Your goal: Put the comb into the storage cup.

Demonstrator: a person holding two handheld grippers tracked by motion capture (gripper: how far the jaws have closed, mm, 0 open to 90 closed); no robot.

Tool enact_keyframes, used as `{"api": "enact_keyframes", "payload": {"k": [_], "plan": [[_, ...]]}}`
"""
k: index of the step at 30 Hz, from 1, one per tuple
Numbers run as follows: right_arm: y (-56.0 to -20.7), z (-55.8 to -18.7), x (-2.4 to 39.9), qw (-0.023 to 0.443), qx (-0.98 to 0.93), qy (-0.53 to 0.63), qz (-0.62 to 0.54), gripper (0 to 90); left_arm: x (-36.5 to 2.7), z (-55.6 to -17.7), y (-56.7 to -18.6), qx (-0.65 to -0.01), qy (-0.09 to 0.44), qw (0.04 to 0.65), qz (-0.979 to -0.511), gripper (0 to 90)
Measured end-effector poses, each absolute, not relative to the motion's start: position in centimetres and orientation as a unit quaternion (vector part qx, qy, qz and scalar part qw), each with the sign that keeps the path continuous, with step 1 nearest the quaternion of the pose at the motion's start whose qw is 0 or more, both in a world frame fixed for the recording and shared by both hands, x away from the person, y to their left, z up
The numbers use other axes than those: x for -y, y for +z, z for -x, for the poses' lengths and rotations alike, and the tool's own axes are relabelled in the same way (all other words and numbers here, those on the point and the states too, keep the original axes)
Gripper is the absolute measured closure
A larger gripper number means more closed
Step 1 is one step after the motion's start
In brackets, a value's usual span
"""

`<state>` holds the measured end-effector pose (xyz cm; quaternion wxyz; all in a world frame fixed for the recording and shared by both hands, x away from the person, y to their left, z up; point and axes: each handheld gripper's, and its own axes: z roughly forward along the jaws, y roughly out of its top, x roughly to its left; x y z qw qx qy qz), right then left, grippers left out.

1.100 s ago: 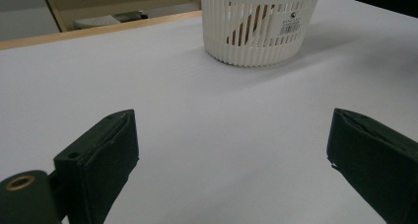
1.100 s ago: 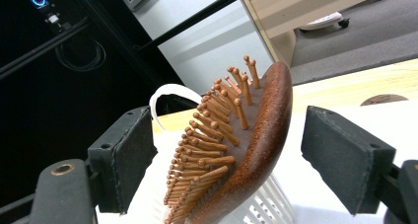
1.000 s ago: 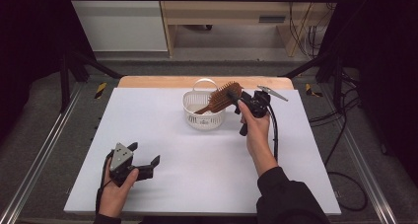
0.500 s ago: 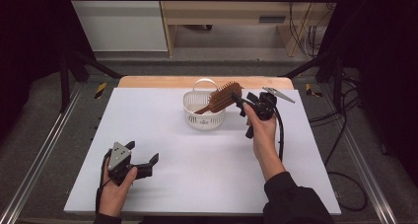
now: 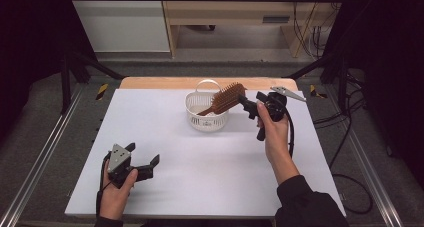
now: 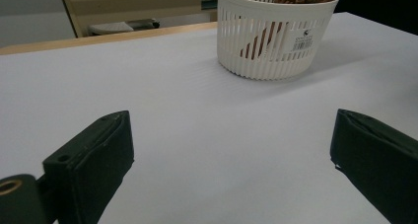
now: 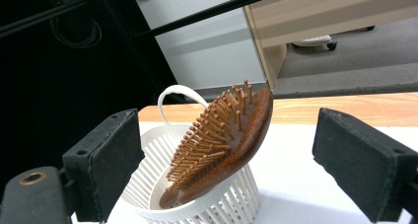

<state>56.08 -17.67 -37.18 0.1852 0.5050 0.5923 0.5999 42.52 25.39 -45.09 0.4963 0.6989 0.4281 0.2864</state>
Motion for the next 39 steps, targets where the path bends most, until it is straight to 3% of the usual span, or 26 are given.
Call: {"api": "enact_keyframes", "payload": {"k": [16,25,39], "plan": [[-35.8,-55.0,18.0,0.219,-0.618,0.587,-0.474,12.3,-26.6,-42.1,-44.8,-0.435,0.289,0.509,-0.684,2.7],[-35.5,-54.3,18.3,0.300,-0.616,0.566,-0.458,7.1,-27.7,-42.1,-44.7,-0.445,0.296,0.510,-0.674,2.4],[-35.8,-52.5,19.7,0.322,-0.613,0.578,-0.433,5.5,-29.7,-41.2,-44.6,-0.451,0.316,0.511,-0.660,2.8]]}}
